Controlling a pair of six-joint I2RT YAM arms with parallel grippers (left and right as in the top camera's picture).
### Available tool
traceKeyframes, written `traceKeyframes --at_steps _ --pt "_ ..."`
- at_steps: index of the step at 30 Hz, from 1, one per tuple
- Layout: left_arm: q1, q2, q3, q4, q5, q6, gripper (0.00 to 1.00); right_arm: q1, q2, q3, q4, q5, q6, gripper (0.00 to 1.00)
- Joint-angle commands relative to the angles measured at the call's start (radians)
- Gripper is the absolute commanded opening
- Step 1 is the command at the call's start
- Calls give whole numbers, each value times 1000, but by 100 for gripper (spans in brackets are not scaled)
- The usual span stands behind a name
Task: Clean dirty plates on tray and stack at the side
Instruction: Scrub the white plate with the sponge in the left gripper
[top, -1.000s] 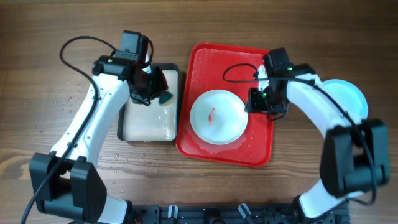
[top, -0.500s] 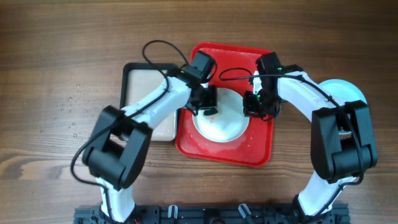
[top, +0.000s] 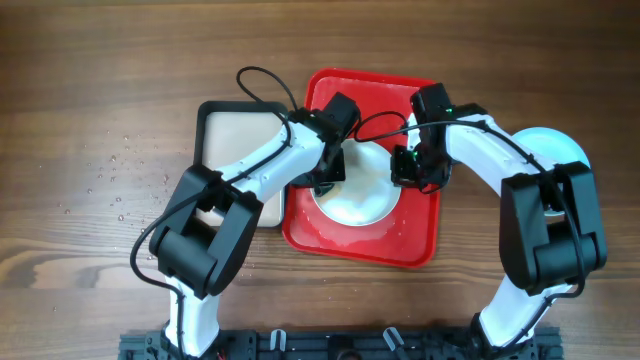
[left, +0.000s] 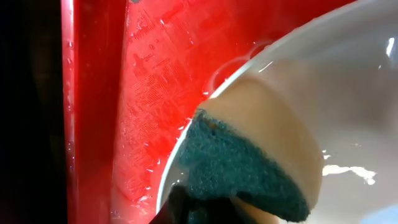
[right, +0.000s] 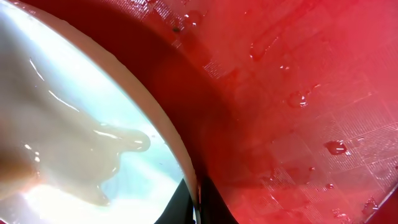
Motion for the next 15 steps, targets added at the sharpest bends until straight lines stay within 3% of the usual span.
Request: traceKeyframes --at_steps 1,5,11,15 --pt "34 65 -60 109 158 -18 4 -4 21 -6 3 102 3 4" --pt "-14 67 -60 333 462 -19 4 -4 21 -6 3 101 4 4" --pt "-101 80 -60 352 428 -19 4 -4 21 -6 -4 101 3 4" --pt "-68 80 -60 203 241 -27 4 -4 21 -6 -16 102 -1 4"
